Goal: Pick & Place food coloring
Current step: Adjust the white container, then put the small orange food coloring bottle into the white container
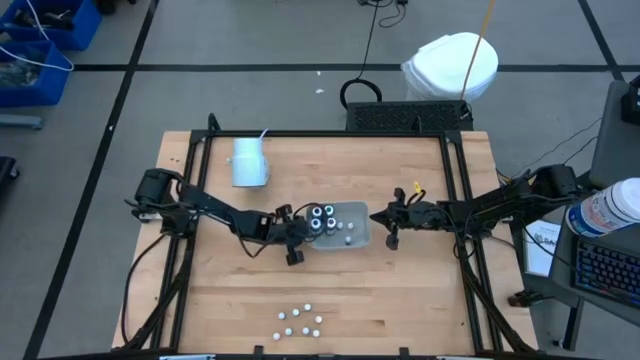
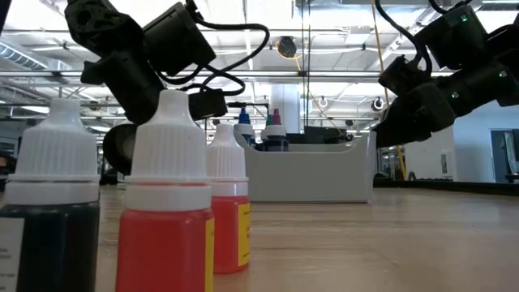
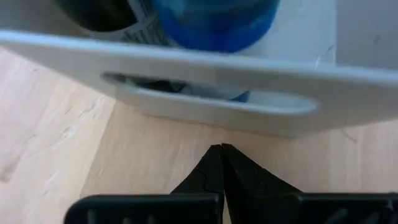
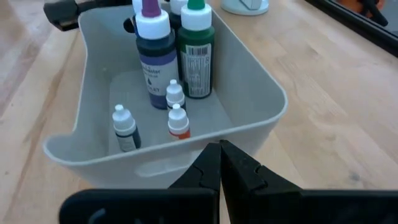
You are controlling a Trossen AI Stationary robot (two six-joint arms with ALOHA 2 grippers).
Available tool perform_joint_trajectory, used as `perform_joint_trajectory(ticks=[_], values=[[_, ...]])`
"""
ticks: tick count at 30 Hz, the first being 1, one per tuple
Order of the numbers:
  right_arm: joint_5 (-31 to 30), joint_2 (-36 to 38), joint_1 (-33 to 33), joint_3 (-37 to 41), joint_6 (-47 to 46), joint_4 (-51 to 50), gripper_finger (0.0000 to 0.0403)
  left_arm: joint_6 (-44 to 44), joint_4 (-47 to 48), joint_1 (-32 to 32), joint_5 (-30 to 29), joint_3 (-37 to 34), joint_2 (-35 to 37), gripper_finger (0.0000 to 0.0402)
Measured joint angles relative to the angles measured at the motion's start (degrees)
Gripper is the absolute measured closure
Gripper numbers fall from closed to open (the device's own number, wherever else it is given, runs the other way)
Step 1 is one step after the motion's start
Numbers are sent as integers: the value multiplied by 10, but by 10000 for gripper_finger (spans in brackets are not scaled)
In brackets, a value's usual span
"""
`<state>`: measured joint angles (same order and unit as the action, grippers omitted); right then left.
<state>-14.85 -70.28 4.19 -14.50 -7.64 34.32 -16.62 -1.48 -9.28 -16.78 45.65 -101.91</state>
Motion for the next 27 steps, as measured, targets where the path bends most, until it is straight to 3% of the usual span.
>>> perform_joint_trajectory(ticks=[13,27], values=[[-3,17,-1,0,-32,-11,403,-30,82,-21,-62,0,39,395],[-44,39,2,0,-32,-43,403,-41,88,-35,-116,-1,46,394]])
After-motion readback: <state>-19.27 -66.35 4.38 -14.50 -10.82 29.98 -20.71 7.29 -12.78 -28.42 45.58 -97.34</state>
